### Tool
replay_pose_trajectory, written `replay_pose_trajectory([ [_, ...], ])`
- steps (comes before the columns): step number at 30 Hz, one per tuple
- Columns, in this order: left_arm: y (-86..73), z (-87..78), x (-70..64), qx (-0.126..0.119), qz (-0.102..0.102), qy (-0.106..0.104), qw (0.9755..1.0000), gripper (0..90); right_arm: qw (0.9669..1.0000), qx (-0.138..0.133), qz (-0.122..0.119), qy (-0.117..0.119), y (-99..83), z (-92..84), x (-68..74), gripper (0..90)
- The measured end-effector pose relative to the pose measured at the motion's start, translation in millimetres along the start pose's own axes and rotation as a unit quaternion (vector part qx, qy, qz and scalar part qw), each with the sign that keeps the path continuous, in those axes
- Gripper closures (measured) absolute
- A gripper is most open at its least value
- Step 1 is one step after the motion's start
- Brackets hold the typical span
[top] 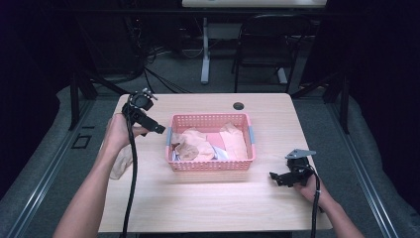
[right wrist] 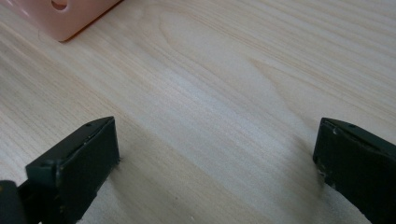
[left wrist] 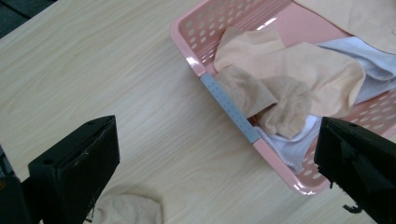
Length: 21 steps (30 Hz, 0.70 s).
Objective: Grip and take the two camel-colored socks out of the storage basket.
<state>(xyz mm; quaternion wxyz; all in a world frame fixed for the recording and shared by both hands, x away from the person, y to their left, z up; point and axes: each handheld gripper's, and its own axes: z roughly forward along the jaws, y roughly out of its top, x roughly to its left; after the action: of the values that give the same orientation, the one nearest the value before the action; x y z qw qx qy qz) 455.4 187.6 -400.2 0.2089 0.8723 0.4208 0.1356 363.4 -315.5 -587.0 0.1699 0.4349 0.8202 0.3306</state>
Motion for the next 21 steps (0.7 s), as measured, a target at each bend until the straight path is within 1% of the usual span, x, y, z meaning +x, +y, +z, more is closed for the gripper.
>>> replay_pose_trajectory([
  [3, 5.5, 5.0, -4.5, 0.002, 0.006, -0.005, 1.0000, 0.2, 1.0000, 0.000, 0.000, 0.000, 0.0, 0.0, -0.1, 0.0],
  [7, 10.6, 10.6, -9.3, 0.006, 0.012, -0.007, 0.9999, 0.6, 1.0000, 0.000, 0.000, 0.000, 0.1, 0.0, -0.1, 0.0],
  [12, 16.5, 20.7, -16.2, 0.012, 0.017, -0.015, 0.9997, 1.6, 1.0000, 0.000, 0.000, 0.000, 0.1, 0.0, -0.1, 0.0],
  [13, 16.5, 20.7, -16.2, 0.012, 0.017, -0.015, 0.9997, 1.8, 1.0000, 0.000, 0.000, 0.000, 0.1, 0.0, -0.1, 0.0],
  [15, 19.6, 26.4, -19.7, 0.017, 0.021, -0.019, 0.9994, 1.9, 1.0000, 0.000, 0.000, 0.000, 0.1, 0.0, -0.1, 0.0],
  [18, 23.4, 33.1, -24.5, 0.028, 0.026, -0.020, 0.9991, 0.5, 1.0000, 0.000, 0.000, 0.000, 0.0, 0.0, 0.0, 0.0],
  [21, 29.1, 42.6, -32.1, 0.039, 0.038, -0.025, 0.9982, 0.0, 1.0000, 0.000, 0.000, 0.000, 0.1, 0.0, -0.1, 0.0],
])
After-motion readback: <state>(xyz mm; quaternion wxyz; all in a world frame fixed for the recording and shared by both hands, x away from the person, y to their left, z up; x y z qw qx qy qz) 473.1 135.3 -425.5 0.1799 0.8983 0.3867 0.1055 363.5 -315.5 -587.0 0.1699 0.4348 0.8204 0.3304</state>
